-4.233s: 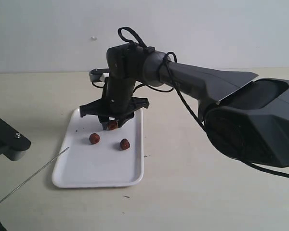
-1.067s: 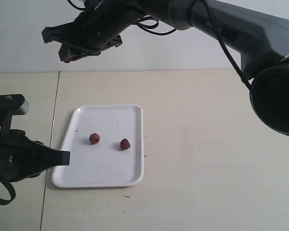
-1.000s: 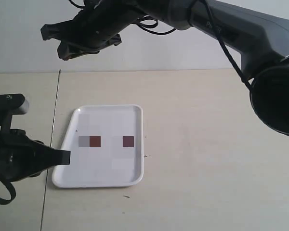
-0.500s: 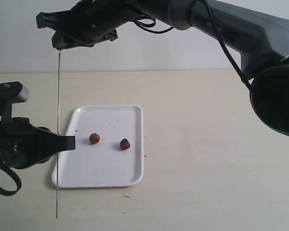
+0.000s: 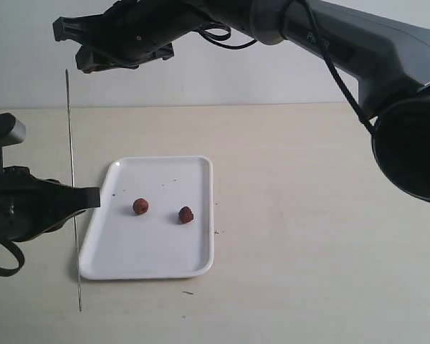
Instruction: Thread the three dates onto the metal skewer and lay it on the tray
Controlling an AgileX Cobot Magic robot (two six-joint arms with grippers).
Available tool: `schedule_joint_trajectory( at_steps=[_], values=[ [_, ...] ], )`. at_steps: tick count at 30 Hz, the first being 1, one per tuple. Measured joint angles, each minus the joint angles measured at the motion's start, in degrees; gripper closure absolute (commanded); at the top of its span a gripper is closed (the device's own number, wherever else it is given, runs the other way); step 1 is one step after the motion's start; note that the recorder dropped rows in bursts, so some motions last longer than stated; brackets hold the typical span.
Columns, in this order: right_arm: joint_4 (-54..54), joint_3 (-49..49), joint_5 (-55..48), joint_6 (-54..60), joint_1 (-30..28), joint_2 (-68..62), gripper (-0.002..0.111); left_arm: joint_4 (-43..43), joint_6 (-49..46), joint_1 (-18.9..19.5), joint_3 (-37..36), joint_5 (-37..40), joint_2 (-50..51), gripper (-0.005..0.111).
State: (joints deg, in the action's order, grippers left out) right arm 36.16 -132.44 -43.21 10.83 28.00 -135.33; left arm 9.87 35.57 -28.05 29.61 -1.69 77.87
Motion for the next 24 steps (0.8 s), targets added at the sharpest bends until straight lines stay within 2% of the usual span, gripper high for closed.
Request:
schedule_joint_trajectory(
  at_steps=[11, 24],
  values=[
    [9.1, 0.0, 1.0, 2.5, 0.0, 0.0, 0.087, 0.0, 0.2, 0.0, 0.0, -0.4, 0.4, 0.107],
    [10.2, 0.0, 1.2, 2.7, 0.0, 0.0, 0.087, 0.0, 0.2, 0.0, 0.0, -3.3, 0.9, 0.107]
  ],
)
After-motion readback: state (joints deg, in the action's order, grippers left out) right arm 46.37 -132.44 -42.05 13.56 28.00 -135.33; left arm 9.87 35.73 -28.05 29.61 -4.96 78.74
